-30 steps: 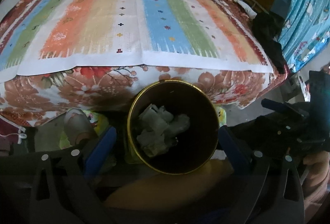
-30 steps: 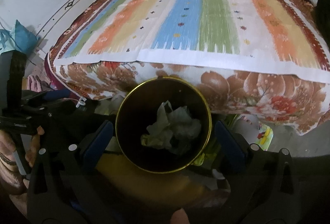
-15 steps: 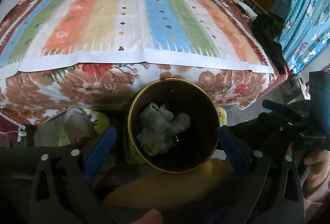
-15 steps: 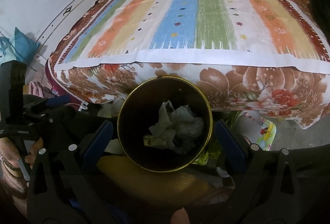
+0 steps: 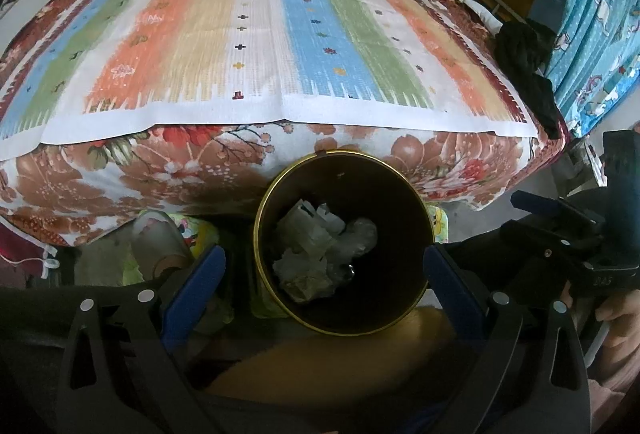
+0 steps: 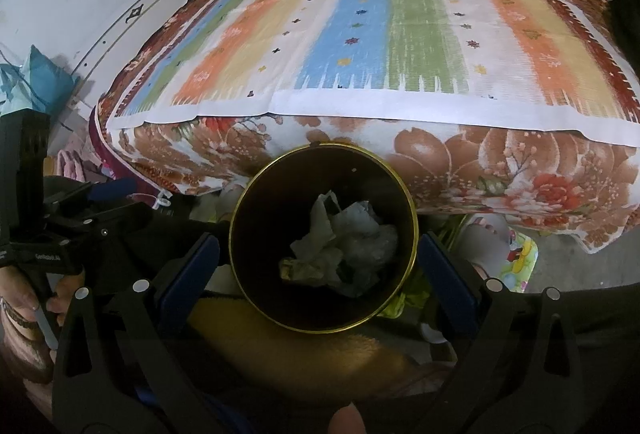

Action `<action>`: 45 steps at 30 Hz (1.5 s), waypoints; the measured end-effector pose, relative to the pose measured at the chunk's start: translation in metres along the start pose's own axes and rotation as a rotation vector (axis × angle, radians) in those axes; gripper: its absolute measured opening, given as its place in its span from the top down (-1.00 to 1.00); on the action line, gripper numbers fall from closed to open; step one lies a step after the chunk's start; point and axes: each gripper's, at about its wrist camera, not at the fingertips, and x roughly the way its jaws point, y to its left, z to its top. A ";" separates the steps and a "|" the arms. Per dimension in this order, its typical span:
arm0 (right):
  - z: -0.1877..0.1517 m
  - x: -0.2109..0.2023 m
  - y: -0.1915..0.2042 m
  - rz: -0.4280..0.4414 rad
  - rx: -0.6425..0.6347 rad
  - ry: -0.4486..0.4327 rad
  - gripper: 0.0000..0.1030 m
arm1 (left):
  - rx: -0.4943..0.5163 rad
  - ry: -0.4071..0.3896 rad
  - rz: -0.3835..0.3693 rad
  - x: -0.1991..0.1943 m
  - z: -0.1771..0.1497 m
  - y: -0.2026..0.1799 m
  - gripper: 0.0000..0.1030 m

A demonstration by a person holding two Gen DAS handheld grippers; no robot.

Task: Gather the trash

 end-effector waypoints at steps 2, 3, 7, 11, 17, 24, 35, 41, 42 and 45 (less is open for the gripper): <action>0.000 0.000 0.001 0.002 0.002 0.001 -0.83 | -0.003 0.002 0.000 0.001 0.001 0.000 -0.89; 0.000 0.000 0.000 0.002 0.000 0.000 -0.83 | -0.002 0.002 0.003 0.001 0.001 0.000 -0.89; 0.000 0.000 0.000 0.002 0.000 0.001 -0.83 | 0.002 0.005 0.001 0.001 0.001 -0.002 -0.89; 0.000 0.002 0.002 0.009 -0.005 0.003 -0.83 | 0.001 0.006 0.002 0.001 0.000 -0.004 -0.89; -0.001 0.001 0.004 0.008 -0.009 -0.001 -0.83 | 0.003 0.006 0.009 0.002 0.000 -0.004 -0.89; 0.003 -0.001 -0.005 0.040 0.050 -0.011 -0.83 | 0.001 0.008 0.007 0.002 0.000 -0.004 -0.89; 0.004 0.001 -0.002 0.037 0.036 -0.003 -0.83 | -0.005 0.010 0.004 0.003 -0.001 -0.005 -0.89; 0.004 0.001 -0.001 0.035 0.032 -0.003 -0.83 | -0.002 0.012 0.006 0.004 -0.001 -0.004 -0.89; 0.004 0.002 -0.001 0.034 0.030 -0.002 -0.83 | -0.002 0.012 0.005 0.004 -0.001 -0.005 -0.89; 0.004 0.002 0.000 0.034 0.030 -0.003 -0.83 | -0.003 0.012 0.006 0.004 -0.001 -0.004 -0.89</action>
